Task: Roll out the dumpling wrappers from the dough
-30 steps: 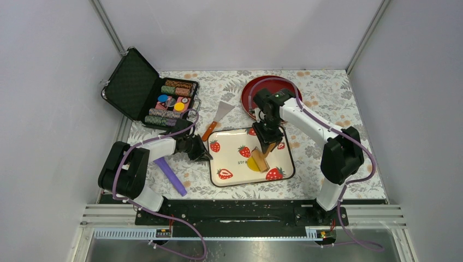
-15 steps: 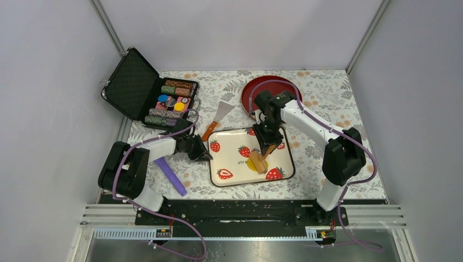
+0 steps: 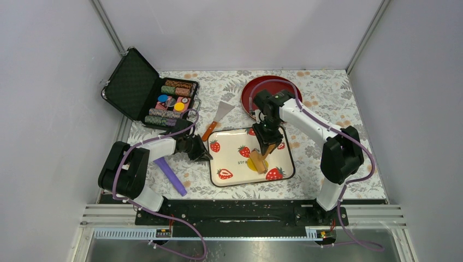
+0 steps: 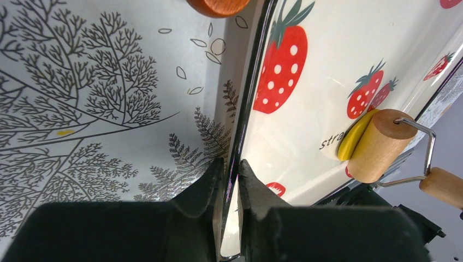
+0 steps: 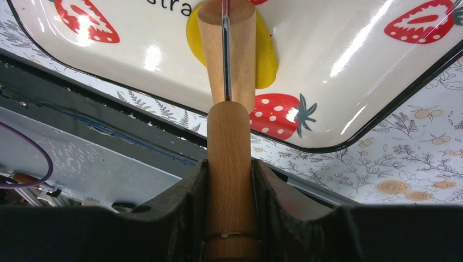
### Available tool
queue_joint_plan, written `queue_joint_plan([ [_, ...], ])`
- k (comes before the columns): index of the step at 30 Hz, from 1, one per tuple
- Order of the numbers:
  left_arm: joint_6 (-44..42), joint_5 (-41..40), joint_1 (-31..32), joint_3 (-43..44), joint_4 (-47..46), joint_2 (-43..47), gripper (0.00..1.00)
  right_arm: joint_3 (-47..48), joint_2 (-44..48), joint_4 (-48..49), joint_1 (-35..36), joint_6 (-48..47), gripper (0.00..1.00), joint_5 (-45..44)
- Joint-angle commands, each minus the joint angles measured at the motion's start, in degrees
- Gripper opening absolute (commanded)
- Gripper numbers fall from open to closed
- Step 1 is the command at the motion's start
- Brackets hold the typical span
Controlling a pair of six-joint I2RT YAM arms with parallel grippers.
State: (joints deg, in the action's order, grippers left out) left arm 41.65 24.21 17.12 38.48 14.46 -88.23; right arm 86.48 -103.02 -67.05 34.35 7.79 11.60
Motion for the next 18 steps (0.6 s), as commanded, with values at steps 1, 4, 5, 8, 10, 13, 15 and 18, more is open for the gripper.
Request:
queue_joint_plan([
  [1,-1.22,-11.45,-0.98,-2.79,4.75,-2.86,0.0,-6.64,-6.57,-2.36,-2.3,-1.97,0.0,-19.58],
  [4,-1.22,-11.28,-1.02,-2.95,4.63,-2.76,0.0,-7.68,-6.7,-2.4,-3.41,-1.89,0.0,-20.83],
  [5,-1.22,-11.21,-1.08,-2.97,4.57,-2.72,0.0,-8.03,-6.71,-2.4,-3.66,-1.82,0.0,-21.35],
  [8,-1.22,-11.17,-1.13,-3.06,4.46,-2.63,0.0,-8.91,-7.23,-2.53,-4.23,-1.65,0.0,-22.31],
  [10,-1.13,-11.13,-1.19,-3.13,4.27,-2.65,0.0,-9.24,-7.38,-2.68,-4.61,-1.37,0.0,-23.11],
  [13,-1.13,-11.01,-1.24,-3.3,4.18,-2.56,0.0,-9.18,-7.23,-3.18,-5.1,-1.25,0.0,-23.78],
  [15,-1.13,-11.01,-1.35,-3.32,4.17,-2.6,0.0,-8.73,-7.14,-3.94,-5.56,-1.35,0.0,-24.34],
  [18,-1.13,-10.85,-1.39,-3.39,4.09,-2.61,0.0,-8.29,-6.72,-4.86,-6.41,-1.55,0.0,-24.95],
])
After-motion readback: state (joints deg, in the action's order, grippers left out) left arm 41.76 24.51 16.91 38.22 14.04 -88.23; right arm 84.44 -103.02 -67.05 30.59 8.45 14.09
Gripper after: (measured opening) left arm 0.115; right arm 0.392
